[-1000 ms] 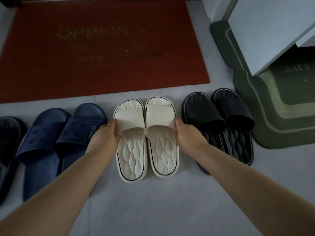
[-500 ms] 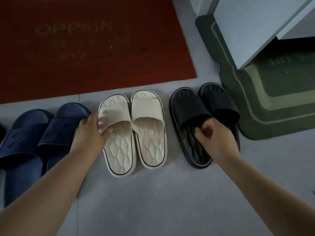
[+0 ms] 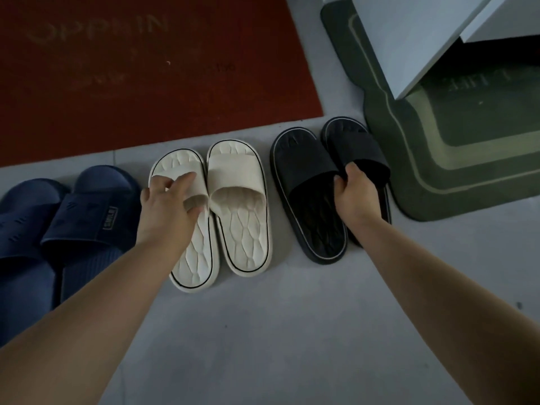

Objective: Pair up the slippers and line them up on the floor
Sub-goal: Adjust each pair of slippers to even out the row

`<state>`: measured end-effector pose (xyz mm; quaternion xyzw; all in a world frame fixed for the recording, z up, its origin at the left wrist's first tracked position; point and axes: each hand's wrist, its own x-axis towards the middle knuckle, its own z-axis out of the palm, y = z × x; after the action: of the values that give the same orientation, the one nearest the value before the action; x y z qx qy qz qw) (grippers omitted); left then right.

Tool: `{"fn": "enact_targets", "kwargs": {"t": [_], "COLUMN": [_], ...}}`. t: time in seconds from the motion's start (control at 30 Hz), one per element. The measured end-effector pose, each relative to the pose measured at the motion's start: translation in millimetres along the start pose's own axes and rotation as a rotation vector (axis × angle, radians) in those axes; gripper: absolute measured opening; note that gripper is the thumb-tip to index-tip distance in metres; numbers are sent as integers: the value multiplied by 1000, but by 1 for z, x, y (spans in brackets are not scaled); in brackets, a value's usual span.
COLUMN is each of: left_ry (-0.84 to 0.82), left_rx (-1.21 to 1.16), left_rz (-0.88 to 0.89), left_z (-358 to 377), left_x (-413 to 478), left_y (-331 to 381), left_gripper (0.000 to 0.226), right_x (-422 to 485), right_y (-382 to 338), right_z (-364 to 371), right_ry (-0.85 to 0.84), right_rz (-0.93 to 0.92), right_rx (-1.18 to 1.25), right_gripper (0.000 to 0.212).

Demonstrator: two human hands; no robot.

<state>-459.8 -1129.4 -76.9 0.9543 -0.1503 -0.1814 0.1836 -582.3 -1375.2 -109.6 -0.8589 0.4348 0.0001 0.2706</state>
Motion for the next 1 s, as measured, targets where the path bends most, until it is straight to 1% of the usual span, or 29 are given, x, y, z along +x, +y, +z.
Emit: {"fn": "enact_targets", "kwargs": {"t": [0.13,0.23,0.27,0.3,0.33,0.4,0.43,0.47,0.53,0.57,0.6,0.63,0.7,0.77,0.83,0.9,1.0], "left_ry": [-30,-90,-103,-106,-91,-37,-13,-7,-71,-111,-139,-150,-123,-133,-155,-122,-79], "left_rx": [20,62,84,113,154,267,331,391,460,470,475,477,457,338,178,95,85], "left_rz": [33,158,195,215,222,203,166,106,-67,-139,-164,-131,28,122,112,92,81], "left_z": [-4,-18,-24,-32,-40,-55,-61,-67,-80,-85,-87,-86,-73,-54,-36,-28,-22], "left_x": [1,3,4,5,6,8,10,10,6,2,-2,-6,-9,-6,3,13,21], "left_y": [-6,-23,-31,-39,-47,-64,-74,-83,-98,-104,-107,-107,-96,-75,-55,-43,-37], "left_gripper": [53,58,60,62,64,66,68,73,86,91,93,93,81,66,53,41,42], "right_x": [2,-12,-23,-37,-51,-75,-80,-80,-70,-63,-55,-48,-39,-35,-32,-28,-23], "right_y": [1,-3,-7,-12,-19,-39,-51,-62,-83,-92,-100,-105,-110,-110,-104,-97,-91], "right_z": [-1,-5,-6,-5,-4,4,10,16,26,30,34,36,41,44,44,43,41], "right_ry": [16,68,98,117,102,-27,-113,-192,-308,-341,-366,-390,-409,-378,-339,-333,-346], "right_rz": [46,98,90,37,-62,-301,-377,-409,-386,-381,-385,-389,-407,-418,-396,-348,-348], "right_rx": [53,185,229,245,230,149,98,45,-30,-67,-113,-154,-204,-230,-252,-263,-284], "right_gripper": [42,41,38,32,25,19,24,36,63,72,77,78,72,63,58,58,60]}}
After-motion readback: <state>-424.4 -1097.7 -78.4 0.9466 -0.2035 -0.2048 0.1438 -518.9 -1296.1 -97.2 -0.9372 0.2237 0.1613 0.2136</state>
